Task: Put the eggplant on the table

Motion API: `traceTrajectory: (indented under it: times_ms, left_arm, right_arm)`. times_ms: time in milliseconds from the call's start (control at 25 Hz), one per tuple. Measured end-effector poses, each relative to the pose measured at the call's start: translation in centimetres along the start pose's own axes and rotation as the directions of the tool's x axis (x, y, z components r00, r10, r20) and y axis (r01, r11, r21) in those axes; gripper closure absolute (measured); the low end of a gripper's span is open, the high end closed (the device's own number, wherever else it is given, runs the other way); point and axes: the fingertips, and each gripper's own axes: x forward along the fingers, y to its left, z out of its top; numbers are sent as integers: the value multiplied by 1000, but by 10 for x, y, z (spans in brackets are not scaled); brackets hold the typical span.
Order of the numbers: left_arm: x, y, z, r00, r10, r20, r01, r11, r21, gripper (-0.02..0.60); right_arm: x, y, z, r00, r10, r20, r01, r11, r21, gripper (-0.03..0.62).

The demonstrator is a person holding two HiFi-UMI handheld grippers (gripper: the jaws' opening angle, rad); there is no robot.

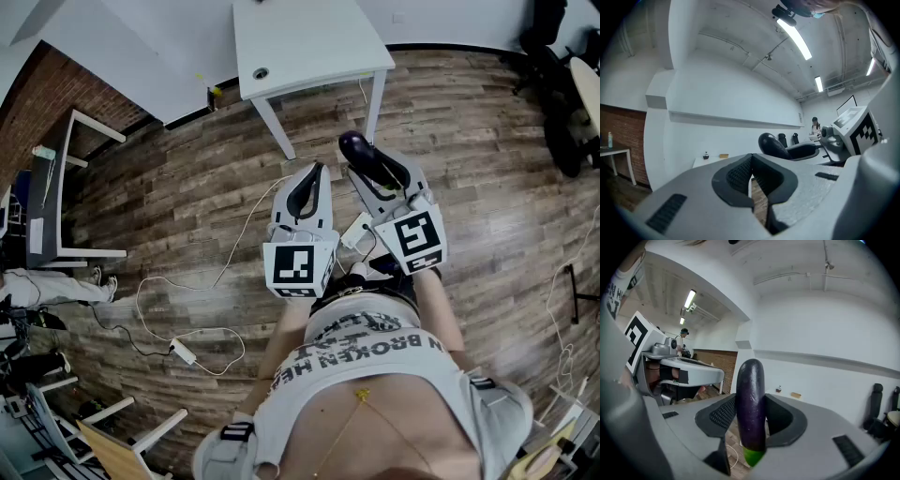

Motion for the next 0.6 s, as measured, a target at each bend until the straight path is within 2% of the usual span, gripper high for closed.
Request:
traceTrajectory:
  times_ms: [360, 600]
  left_arm:
    - [10, -11, -8, 1000, -7, -10, 7, 999, -50, 578]
    - [25, -2, -10, 1000, -11, -15, 10, 998, -66, 578]
  right_arm:
    - [-1, -13, -13, 1000, 14, 2, -14, 1000, 26, 405]
    - [11, -26, -17, 1000, 0, -9, 1, 999, 33, 405]
